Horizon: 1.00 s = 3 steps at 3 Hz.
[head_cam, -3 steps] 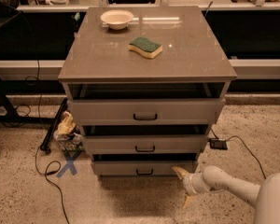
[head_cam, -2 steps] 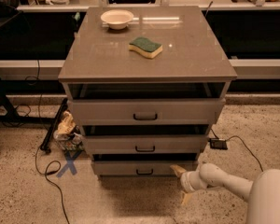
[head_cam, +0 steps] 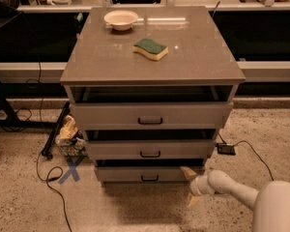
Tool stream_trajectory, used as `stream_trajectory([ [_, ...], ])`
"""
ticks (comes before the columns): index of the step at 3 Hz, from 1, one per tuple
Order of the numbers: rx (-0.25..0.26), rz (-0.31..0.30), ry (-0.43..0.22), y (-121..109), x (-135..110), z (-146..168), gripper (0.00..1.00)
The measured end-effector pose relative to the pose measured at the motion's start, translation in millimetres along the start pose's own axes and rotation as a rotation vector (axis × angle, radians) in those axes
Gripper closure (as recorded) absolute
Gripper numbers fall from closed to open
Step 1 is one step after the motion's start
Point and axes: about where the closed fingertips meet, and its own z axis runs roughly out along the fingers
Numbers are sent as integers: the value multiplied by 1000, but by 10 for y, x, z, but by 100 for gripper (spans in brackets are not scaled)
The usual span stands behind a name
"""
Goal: Open bottom drawer
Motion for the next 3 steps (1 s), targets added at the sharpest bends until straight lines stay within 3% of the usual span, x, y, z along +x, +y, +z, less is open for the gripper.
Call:
stream_trajectory([
  [3,75,22,27,-420,126,418,0],
])
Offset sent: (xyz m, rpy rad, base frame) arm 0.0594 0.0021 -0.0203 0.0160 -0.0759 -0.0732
